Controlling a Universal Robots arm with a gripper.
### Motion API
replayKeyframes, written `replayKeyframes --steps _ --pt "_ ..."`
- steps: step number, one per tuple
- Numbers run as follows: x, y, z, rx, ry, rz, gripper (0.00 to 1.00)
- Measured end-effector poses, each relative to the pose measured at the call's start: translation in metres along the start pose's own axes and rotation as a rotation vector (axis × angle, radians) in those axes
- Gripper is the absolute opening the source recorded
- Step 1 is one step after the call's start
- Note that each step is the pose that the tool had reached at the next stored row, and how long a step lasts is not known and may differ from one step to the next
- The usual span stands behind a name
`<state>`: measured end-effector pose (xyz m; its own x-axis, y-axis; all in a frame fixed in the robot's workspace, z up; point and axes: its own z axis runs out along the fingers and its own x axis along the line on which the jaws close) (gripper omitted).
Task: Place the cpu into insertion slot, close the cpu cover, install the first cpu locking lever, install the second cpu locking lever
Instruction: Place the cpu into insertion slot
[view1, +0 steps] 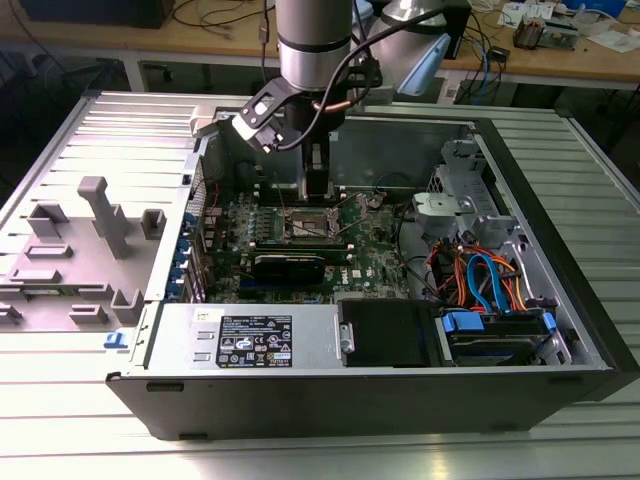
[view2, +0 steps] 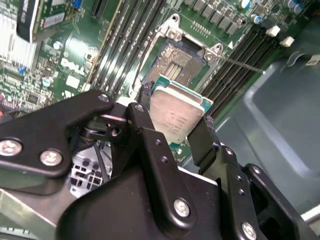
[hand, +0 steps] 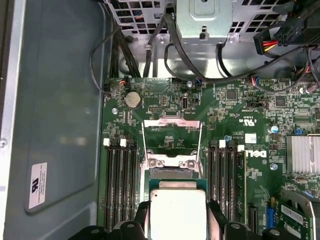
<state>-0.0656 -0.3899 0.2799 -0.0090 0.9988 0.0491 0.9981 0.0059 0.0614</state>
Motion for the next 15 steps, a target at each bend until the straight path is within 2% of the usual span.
replayKeyframes --steps 2,15 --pt "-0.0001 -0.0004 0.0008 -0.0006 -0.0011 0.015 0.55" --pt "-0.0001 -0.0005 0.001 -0.0008 -0.001 0.016 0.55"
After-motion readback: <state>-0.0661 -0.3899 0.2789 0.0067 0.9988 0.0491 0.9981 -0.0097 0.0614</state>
